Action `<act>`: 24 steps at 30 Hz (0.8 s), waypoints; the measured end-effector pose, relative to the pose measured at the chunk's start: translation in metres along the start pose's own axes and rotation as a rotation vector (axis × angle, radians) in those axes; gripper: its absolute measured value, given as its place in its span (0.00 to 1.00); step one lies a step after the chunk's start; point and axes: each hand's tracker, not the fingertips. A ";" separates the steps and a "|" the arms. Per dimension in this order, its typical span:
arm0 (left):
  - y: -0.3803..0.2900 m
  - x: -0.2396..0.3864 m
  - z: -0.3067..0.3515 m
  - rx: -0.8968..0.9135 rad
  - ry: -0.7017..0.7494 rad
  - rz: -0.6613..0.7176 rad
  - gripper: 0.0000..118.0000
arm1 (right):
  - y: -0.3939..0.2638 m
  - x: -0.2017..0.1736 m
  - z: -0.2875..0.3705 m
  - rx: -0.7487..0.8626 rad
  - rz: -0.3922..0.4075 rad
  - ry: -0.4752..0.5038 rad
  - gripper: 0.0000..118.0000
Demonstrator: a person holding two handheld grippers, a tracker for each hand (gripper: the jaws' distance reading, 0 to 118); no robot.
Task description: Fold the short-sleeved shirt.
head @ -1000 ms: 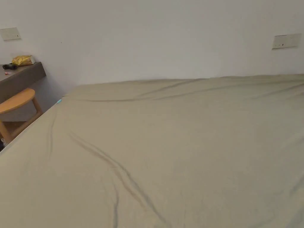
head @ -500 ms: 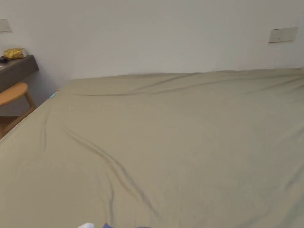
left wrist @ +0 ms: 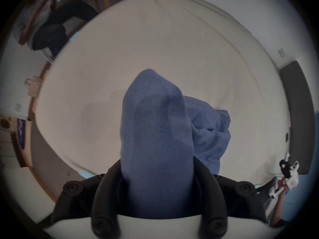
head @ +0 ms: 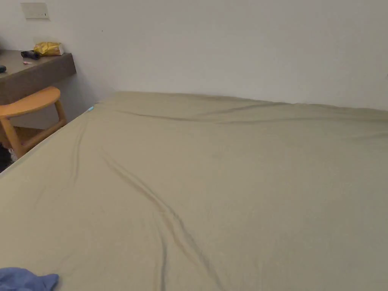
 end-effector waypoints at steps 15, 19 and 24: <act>-0.018 -0.017 0.012 0.293 0.208 0.057 0.88 | 0.012 -0.014 0.023 0.040 0.044 0.005 0.01; -0.042 0.033 0.118 0.644 0.012 0.172 0.88 | 0.032 -0.011 0.068 0.147 0.083 -0.059 0.01; -0.115 0.168 0.216 0.929 -0.153 0.075 0.97 | 0.066 -0.019 0.137 0.328 0.189 -0.255 0.01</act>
